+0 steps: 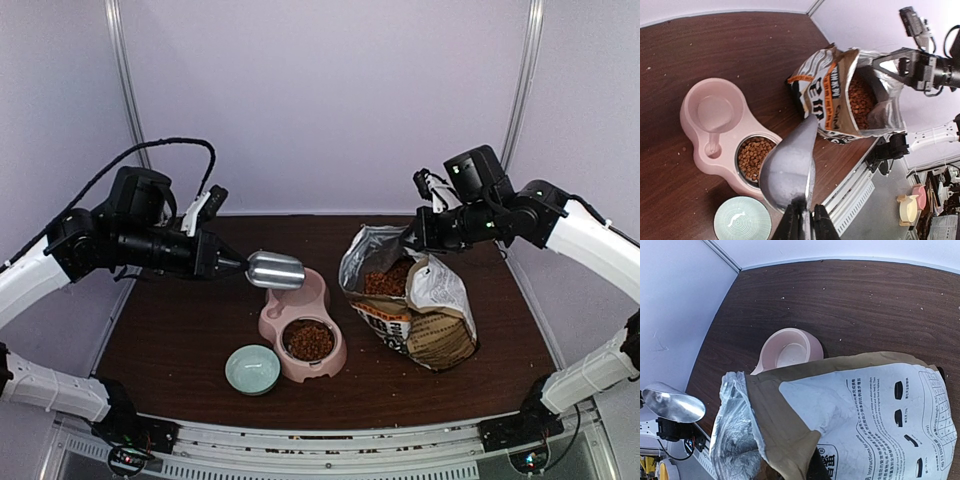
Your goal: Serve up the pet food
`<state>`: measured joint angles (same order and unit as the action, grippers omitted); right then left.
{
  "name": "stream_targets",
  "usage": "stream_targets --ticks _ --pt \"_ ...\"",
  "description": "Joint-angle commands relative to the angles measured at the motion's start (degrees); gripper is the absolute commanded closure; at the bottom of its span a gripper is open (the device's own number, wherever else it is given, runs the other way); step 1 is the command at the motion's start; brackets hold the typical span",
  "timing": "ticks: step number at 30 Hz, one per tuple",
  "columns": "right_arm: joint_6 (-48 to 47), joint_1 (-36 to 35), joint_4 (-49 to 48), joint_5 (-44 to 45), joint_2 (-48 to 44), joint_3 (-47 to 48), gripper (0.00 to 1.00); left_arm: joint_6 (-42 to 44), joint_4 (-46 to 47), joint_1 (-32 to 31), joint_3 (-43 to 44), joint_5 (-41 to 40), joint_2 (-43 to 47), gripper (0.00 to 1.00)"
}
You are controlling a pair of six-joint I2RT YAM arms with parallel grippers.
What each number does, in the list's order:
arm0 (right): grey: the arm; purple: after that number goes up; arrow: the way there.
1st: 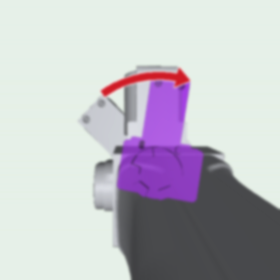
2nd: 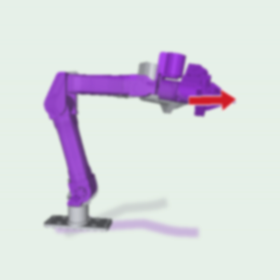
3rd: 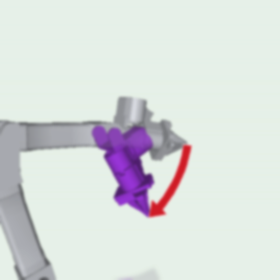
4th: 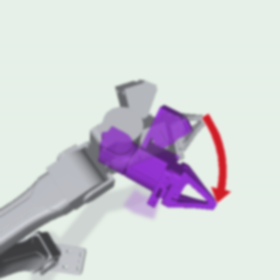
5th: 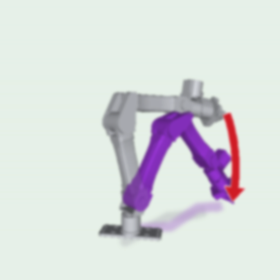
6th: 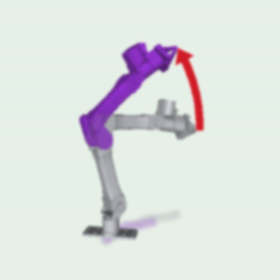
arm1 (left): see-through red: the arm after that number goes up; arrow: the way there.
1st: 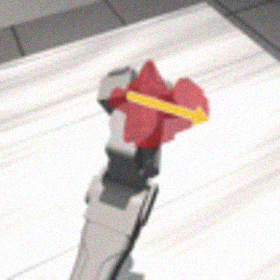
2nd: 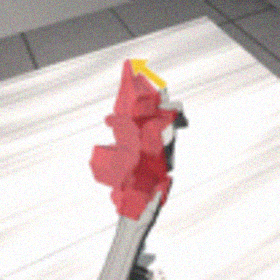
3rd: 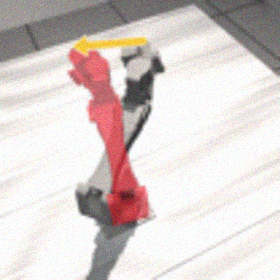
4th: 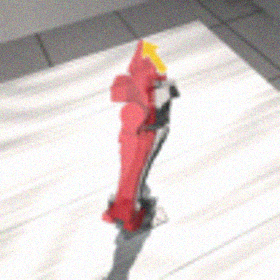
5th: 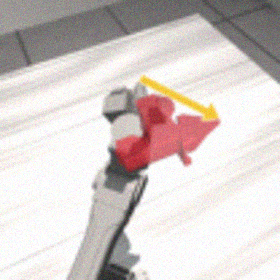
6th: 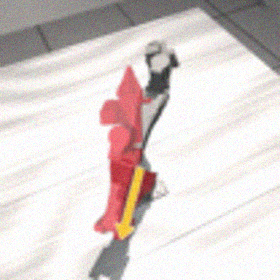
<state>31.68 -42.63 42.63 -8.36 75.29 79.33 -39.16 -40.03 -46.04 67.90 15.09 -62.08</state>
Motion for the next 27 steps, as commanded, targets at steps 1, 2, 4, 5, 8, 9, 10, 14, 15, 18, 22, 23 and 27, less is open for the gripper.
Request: stream_targets --ticks 1,2,4,5,8,9,10,14,15,18,22,23,27 --pt "-1.7 -3.0 -8.6 -0.5 -4.1 0.5 1.0 4.4 2.4 -1.7 4.5 5.8 -0.3 1.0" --pt "-1.7 -3.7 -8.7 -0.6 -4.0 0.1 1.0 4.8 3.0 -2.3 5.0 6.4 -0.6 1.0" --pt "-1.5 -5.2 -8.8 -0.4 -3.8 -0.8 1.0 4.9 4.8 -3.4 5.5 7.7 -1.0 1.0" --pt "-1.2 -6.1 -9.1 -0.4 -3.8 -1.4 1.0 4.7 6.0 -4.2 5.4 8.5 -1.3 1.0" --pt "0.0 -7.5 -10.4 -0.3 -3.7 -3.3 1.0 4.2 7.4 -7.0 6.4 8.5 -2.6 1.0" --pt "0.3 -7.9 -11.0 -0.3 -3.6 -3.8 1.0 4.1 7.4 -7.8 6.9 8.2 -3.4 1.0" --pt "0.7 -8.2 -11.3 -0.4 -3.4 -4.1 1.0 4.1 7.4 -8.8 7.2 7.9 -4.1 1.0" --pt "1.1 -9.5 -11.8 -0.2 -2.5 -4.2 1.0 3.7 7.6 -10.8 6.7 6.2 -7.3 1.0" --pt "1.2 -9.9 -11.9 0.0 -2.4 -4.2 1.0 3.3 7.6 -10.9 6.5 5.8 -8.1 1.0" --pt "1.4 -11.1 -11.9 1.2 -2.0 -4.0 1.0 2.9 7.1 -12.2 7.3 2.9 -10.9 1.0" --pt "1.7 -13.1 -11.7 4.0 -1.6 -4.1 1.0 2.2 5.8 -14.3 10.4 -6.2 -15.9 1.0" --pt "1.8 -13.7 -11.7 4.6 -1.6 -4.0 1.0 1.5 4.6 -14.9 11.6 -9.2 -17.7 1.0" --pt "1.7 -15.2 -11.6 6.4 -1.1 -3.5 1.0 -1.0 2.3 -15.5 13.8 -20.2 -25.6 1.0"
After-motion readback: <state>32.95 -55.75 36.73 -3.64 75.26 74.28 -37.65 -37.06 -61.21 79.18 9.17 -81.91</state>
